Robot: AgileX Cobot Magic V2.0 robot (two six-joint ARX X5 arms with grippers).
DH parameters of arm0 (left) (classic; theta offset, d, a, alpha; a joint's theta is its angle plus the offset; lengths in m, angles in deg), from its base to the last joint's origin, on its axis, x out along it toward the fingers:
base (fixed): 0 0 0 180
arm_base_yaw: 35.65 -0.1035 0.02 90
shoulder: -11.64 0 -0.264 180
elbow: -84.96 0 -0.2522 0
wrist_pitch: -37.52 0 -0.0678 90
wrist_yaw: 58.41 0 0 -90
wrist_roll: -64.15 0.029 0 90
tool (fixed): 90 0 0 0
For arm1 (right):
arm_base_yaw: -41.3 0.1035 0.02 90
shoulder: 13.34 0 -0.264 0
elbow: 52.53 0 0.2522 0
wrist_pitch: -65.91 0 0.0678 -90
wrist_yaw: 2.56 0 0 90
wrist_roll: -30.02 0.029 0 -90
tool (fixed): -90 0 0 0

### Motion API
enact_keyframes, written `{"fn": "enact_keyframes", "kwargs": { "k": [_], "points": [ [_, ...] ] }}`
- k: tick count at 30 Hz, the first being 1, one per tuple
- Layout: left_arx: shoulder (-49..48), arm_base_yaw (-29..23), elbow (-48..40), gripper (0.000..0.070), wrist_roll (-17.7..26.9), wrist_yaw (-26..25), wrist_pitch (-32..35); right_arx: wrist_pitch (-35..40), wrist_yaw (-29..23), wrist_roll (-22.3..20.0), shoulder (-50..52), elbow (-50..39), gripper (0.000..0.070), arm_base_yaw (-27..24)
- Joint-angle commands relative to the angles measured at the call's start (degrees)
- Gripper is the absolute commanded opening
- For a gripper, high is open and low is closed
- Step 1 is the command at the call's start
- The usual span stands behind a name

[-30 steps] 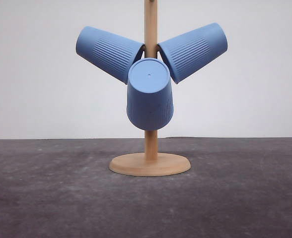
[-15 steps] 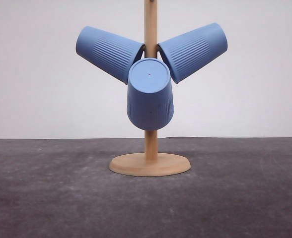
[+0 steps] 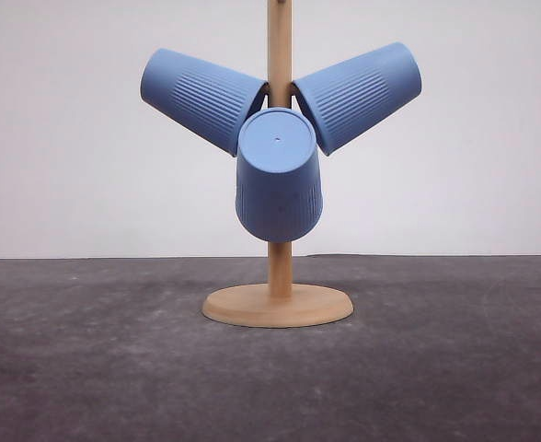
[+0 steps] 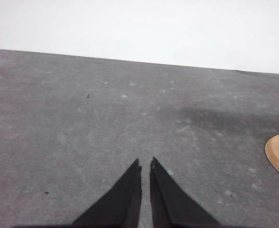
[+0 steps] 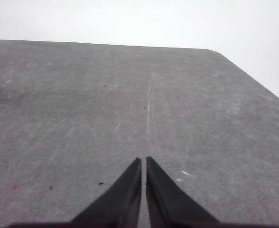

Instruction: Place three cups

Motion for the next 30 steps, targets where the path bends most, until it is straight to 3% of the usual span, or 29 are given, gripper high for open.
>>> {"fn": "enact_keyframes", "kwargs": {
  "k": [1, 30],
  "points": [
    [-0.04, 0.07, -0.83, 0.0012, -0.02, 0.07, 0.68, 0.66, -0.04, 0.66, 0.04, -0.28, 0.0014, 0.13],
    [-0.04, 0.07, -0.83, 0.0012, -0.01, 0.07, 0.68, 0.66, -0.04, 0.66, 0.04, -0.28, 0.0014, 0.13]
  ]
}}
